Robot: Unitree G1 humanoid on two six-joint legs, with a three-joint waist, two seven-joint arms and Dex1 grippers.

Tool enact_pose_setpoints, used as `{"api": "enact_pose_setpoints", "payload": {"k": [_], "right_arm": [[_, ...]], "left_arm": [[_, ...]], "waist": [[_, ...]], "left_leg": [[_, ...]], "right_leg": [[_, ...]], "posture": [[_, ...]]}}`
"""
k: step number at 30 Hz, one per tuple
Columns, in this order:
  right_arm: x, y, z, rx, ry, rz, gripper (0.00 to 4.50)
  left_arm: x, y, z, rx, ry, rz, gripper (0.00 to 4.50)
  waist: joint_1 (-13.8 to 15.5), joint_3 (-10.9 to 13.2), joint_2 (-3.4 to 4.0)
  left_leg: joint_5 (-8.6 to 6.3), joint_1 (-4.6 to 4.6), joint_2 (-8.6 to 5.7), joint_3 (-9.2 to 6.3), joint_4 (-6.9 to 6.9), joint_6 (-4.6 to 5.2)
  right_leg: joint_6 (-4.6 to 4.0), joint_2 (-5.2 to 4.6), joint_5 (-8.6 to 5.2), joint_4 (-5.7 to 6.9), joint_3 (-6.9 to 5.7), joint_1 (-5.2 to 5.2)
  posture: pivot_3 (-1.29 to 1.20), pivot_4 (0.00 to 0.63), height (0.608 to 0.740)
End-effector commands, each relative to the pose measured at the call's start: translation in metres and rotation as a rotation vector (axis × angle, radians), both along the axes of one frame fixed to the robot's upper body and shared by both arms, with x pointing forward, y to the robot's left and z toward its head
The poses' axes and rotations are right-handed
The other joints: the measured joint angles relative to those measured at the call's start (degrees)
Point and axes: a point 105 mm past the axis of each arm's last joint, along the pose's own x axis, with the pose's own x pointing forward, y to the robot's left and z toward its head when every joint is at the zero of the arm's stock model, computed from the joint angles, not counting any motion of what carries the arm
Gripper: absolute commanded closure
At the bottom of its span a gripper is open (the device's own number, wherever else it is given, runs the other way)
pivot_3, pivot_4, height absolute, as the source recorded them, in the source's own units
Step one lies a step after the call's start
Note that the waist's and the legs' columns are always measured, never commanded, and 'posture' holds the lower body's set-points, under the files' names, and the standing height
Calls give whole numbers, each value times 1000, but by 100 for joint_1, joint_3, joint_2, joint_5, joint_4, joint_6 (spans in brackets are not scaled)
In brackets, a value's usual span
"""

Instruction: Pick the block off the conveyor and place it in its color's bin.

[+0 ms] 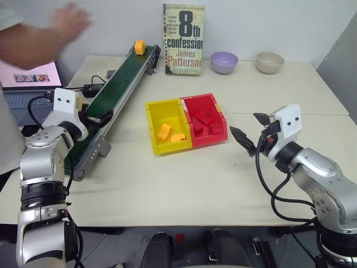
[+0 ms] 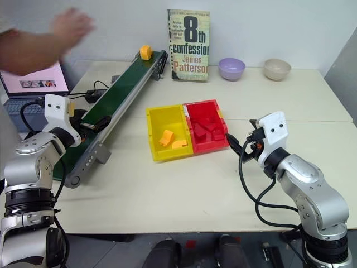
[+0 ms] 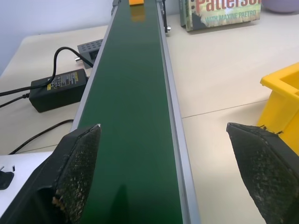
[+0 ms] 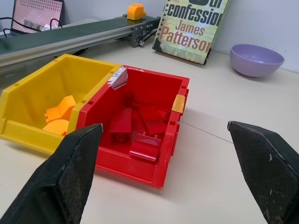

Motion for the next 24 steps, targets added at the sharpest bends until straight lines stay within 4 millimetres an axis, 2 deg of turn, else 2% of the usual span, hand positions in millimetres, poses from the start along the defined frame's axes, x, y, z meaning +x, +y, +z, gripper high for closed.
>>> {"api": "enact_pose_setpoints", "payload": {"k": [1, 9, 14, 20, 24], "right_arm": [[-3, 4, 12, 2, -50, 21, 0], [-2, 4, 12, -1, -49, 33, 0], [-2, 12, 15, -18, -55, 116, 0], [-19, 47, 28, -11, -65, 444, 0], [-23, 61, 32, -17, -71, 545, 0]], "left_arm": [[-3, -1, 25, 23, -77, -11, 9], [-6, 8, 28, 23, -94, 29, 9], [-8, 15, 27, -14, -109, 69, 9], [-6, 13, 23, -55, -115, 70, 9], [-4, 14, 25, -90, -132, 77, 9]], "waist": [[0, 0, 0], [-1, 0, 0], [-3, 0, 0], [-6, 0, 0], [-3, 0, 0]], "left_leg": [[0, 0, 0, 0, 0, 0], [0, 0, 0, 0, 0, 0], [0, 1, 0, 2, 0, 0], [0, 1, 0, -1, 0, 0], [0, 0, 1, -4, 0, 0]], "right_leg": [[0, 0, 0, 0, 1, 0], [0, 0, 0, 0, 0, 0], [0, 0, 0, 0, 1, 0], [0, 1, 0, 1, -1, 0], [0, 1, 0, 0, -3, 1]], "posture": [[0, 150, 740], [0, 150, 740], [0, 150, 740], [0, 150, 740], [0, 150, 740]]}}
